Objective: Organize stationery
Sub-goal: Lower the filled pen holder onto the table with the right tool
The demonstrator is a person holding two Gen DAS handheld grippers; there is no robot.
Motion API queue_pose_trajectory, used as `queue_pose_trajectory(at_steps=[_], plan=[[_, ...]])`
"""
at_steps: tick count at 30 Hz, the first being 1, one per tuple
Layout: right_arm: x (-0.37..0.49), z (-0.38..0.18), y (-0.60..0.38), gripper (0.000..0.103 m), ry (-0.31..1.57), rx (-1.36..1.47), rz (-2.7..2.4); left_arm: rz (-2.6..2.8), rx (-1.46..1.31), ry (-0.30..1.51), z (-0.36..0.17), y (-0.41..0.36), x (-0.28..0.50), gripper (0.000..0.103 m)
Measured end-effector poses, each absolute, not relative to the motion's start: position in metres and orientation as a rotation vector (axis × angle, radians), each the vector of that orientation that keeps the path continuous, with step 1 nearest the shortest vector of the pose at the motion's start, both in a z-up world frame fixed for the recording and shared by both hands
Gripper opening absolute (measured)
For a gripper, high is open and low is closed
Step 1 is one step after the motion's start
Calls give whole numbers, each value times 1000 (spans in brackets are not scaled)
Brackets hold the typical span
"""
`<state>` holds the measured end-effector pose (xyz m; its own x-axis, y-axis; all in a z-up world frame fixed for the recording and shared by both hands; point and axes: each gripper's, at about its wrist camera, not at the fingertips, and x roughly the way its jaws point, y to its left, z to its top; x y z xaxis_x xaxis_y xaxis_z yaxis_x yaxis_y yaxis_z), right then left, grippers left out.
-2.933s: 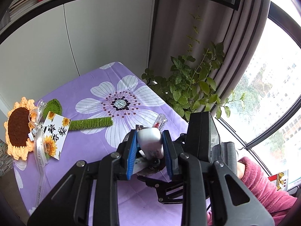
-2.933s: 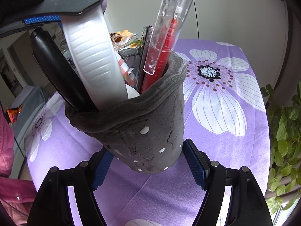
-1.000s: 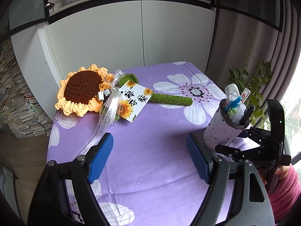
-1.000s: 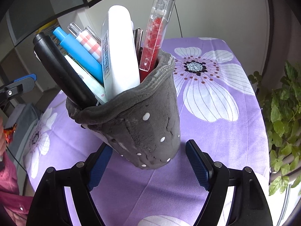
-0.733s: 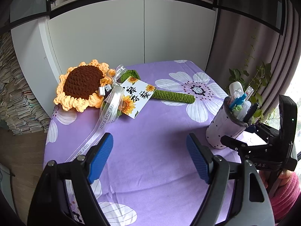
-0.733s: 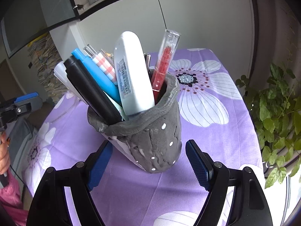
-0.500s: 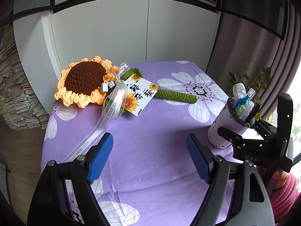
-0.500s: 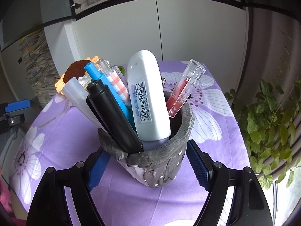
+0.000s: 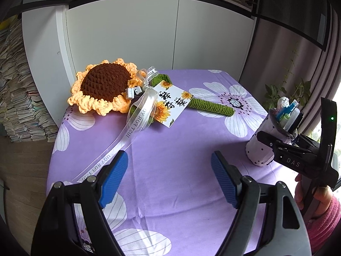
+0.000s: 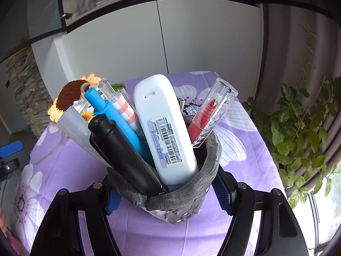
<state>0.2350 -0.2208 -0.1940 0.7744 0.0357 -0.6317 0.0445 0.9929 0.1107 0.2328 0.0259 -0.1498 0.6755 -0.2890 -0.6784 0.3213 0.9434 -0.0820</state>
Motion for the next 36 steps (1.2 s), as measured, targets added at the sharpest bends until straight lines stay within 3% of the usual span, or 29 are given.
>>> queue_pose_trajectory(at_steps=[10, 36], plan=[[235, -174, -201, 73, 630, 75, 18, -333, 13, 758, -155, 41, 237, 79], [288, -182, -117, 73, 733, 35, 139, -255, 4, 728, -157, 72, 229, 82]])
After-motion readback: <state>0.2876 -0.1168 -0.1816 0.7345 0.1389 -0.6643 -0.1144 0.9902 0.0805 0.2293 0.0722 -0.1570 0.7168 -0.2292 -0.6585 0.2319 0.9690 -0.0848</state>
